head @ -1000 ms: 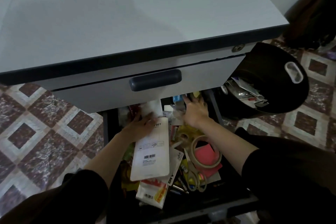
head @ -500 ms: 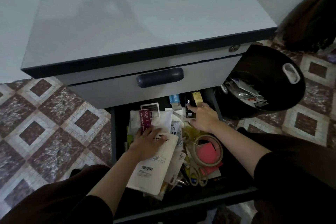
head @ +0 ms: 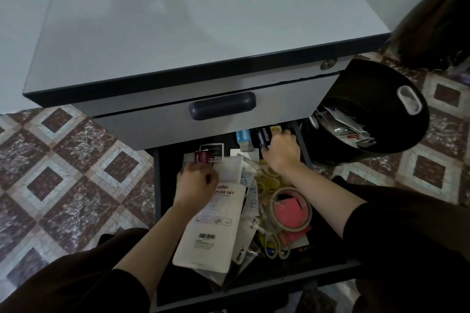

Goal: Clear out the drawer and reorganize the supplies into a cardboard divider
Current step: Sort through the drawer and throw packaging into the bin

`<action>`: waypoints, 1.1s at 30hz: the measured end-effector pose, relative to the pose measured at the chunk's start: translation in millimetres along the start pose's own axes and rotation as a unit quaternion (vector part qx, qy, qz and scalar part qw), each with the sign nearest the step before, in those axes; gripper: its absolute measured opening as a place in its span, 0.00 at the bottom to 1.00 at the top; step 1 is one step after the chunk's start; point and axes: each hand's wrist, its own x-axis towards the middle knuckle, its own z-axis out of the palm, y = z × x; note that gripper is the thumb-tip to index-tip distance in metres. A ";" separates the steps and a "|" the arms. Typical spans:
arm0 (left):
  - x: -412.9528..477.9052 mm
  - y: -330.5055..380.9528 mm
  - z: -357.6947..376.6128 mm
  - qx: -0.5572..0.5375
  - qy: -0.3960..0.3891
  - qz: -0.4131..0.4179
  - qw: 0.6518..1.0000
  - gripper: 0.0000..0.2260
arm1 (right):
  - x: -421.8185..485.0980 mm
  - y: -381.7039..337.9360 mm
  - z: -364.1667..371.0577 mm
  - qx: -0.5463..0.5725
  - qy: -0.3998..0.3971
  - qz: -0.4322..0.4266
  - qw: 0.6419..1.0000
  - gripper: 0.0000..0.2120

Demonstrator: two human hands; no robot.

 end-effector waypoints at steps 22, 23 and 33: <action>85.4 66.8 31.3 0.126 -0.157 -0.003 0.980 0.23 | 16.1 16.5 32.9 0.073 -0.064 0.052 0.994 0.24; 85.9 67.0 31.4 0.126 -0.153 -0.005 0.980 0.23 | 17.3 14.6 33.7 0.082 -0.055 0.068 0.993 0.26; 68.0 63.9 27.9 -0.010 0.012 -0.060 0.998 0.07 | 14.9 10.0 23.3 0.078 -0.028 0.081 0.993 0.14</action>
